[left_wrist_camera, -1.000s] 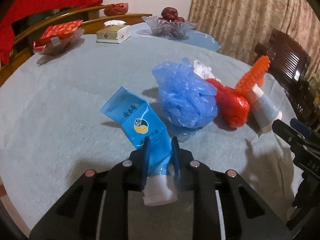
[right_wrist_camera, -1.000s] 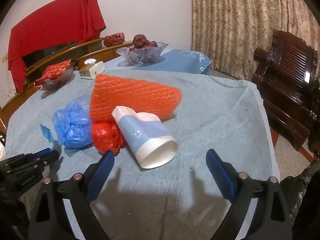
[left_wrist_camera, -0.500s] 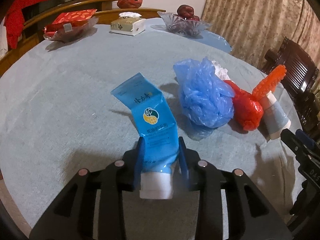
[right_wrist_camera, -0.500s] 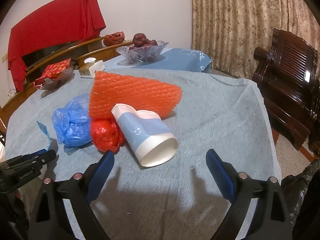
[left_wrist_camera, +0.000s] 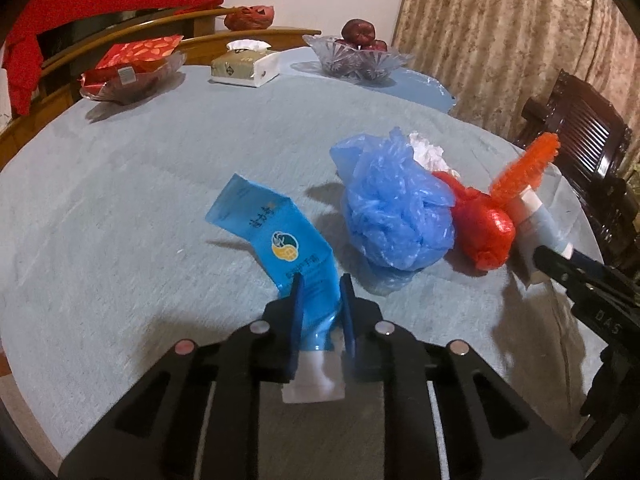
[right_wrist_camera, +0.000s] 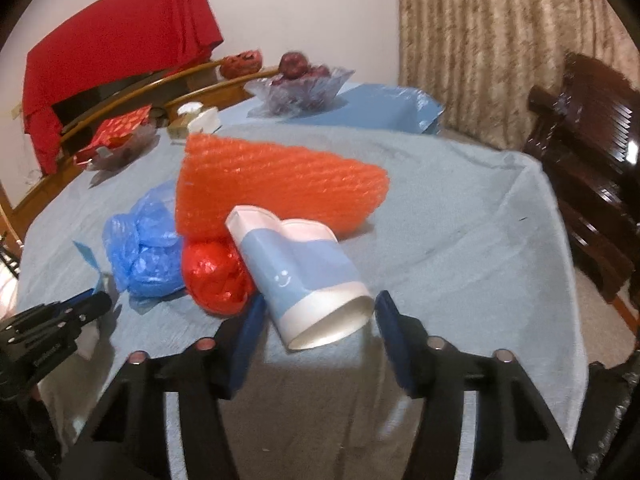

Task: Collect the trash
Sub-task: 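Grasp the white-and-blue paper cup with the right tool, then lift the blue tube and paper cup and carry both over the bin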

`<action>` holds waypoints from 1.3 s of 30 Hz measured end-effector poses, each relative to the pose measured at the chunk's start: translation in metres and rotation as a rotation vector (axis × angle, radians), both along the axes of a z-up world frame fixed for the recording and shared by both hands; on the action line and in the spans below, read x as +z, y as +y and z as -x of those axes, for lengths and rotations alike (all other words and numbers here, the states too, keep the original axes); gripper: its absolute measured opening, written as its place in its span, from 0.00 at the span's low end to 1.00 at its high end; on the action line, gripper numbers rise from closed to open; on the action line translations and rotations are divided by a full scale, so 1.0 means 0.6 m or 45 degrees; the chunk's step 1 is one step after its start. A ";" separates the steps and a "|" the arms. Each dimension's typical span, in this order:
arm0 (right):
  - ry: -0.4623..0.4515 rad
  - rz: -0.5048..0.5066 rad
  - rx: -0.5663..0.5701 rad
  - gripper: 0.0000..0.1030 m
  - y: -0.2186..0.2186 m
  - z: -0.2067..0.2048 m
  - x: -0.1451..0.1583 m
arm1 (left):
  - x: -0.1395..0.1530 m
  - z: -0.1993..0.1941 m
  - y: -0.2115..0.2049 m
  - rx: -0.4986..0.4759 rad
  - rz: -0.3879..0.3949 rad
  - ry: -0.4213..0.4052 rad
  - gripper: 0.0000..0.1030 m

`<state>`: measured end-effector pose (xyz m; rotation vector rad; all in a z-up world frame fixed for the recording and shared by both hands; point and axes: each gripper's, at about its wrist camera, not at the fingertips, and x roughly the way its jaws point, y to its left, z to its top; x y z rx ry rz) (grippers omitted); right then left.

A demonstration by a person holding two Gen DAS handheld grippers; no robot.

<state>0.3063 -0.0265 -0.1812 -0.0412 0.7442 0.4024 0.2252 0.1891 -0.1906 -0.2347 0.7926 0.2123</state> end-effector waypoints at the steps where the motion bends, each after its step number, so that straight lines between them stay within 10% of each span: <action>1: -0.006 -0.006 0.001 0.52 -0.001 0.002 0.001 | 0.001 0.001 0.001 0.000 0.007 -0.004 0.15; 19: 0.034 -0.035 -0.063 0.51 -0.065 0.115 0.033 | 0.027 0.053 -0.065 -0.140 0.127 -0.062 0.02; 33: 0.077 -0.022 -0.054 0.52 -0.057 0.111 0.004 | -0.013 0.041 -0.055 -0.128 0.133 0.048 0.28; 39: 0.065 -0.019 -0.053 0.51 -0.056 0.112 0.001 | -0.018 0.043 -0.054 -0.130 0.156 0.040 0.25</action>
